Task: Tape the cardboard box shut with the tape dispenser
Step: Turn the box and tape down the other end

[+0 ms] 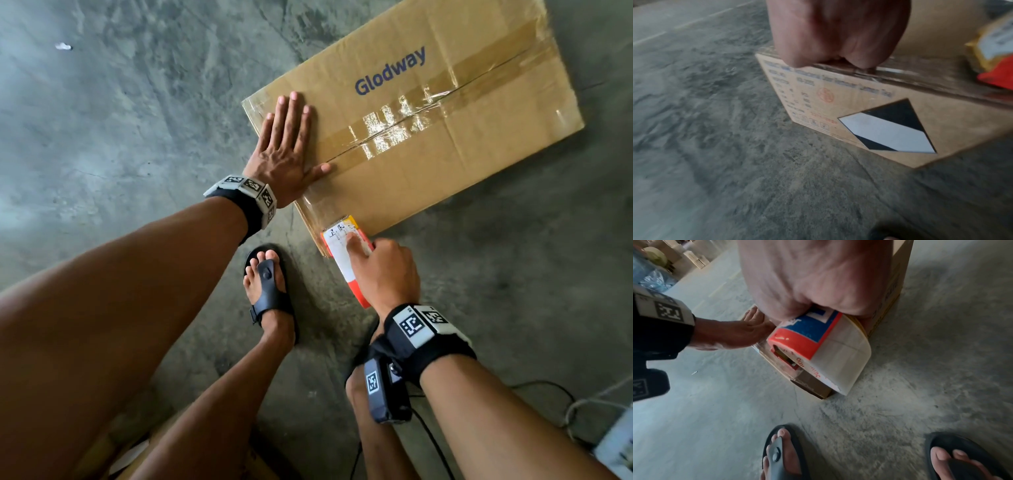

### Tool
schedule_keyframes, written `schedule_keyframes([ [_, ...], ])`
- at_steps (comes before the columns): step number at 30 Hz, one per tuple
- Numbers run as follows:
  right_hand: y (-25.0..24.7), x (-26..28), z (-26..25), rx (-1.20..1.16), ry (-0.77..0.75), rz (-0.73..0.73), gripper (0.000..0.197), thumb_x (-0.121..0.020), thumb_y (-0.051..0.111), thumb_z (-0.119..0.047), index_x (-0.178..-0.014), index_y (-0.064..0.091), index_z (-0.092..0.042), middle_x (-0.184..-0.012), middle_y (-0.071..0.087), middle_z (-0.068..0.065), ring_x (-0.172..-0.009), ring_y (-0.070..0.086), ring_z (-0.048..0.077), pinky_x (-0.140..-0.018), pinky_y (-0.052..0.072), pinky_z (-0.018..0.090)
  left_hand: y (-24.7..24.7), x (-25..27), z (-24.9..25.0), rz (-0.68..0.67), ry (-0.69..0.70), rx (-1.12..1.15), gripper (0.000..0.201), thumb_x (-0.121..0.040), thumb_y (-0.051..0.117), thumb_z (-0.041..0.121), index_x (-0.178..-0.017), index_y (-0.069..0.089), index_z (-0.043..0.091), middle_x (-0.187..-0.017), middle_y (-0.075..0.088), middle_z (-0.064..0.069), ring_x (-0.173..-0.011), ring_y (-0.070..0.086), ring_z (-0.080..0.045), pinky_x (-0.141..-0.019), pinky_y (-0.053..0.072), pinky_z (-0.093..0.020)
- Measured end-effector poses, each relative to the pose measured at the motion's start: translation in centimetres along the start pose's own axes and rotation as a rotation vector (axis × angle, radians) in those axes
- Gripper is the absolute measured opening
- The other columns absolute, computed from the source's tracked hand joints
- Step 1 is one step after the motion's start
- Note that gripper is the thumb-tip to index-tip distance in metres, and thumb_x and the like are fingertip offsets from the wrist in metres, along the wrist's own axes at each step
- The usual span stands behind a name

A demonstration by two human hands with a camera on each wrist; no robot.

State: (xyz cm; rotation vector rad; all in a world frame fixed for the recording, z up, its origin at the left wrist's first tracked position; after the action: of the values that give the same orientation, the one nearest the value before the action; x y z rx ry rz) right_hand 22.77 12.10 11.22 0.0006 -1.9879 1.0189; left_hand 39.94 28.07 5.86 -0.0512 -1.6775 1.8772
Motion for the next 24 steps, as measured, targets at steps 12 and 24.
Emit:
schedule_keyframes([
  [12, 0.1, -0.2, 0.4, -0.009, -0.036, -0.008, 0.056, -0.089, 0.046, -0.061, -0.094, 0.067, -0.009, -0.096, 0.065, 0.02, -0.094, 0.058, 0.041, -0.069, 0.042, 0.04, 2.7, 3.4, 4.1, 0.039, 0.041, -0.016, 0.089, -0.098, 0.023, 0.068, -0.157, 0.007, 0.003, -0.164, 0.003, -0.021, -0.152, 0.001, -0.038, -0.124, 0.007, -0.05],
  [24, -0.7, 4.2, 8.4, 0.042, 0.022, -0.028, 0.058, -0.081, 0.043, -0.067, -0.073, 0.06, -0.012, -0.078, 0.068, 0.013, -0.078, 0.063, 0.037, -0.064, 0.052, 0.039, 2.3, 3.3, 4.3, -0.044, 0.011, -0.014, 0.089, -0.098, 0.019, 0.068, -0.157, -0.003, 0.006, -0.164, -0.007, -0.02, -0.152, -0.008, -0.036, -0.124, 0.0, -0.048],
])
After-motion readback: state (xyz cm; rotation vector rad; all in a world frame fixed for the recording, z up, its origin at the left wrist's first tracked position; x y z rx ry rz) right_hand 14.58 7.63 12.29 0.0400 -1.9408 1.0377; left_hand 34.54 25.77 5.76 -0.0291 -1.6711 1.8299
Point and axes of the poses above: each hand's wrist, its own x-axis away from the middle knuckle, its own y-axis out of the palm, z = x × y, the point moved 10 cm from there along -x, towards the middle knuckle
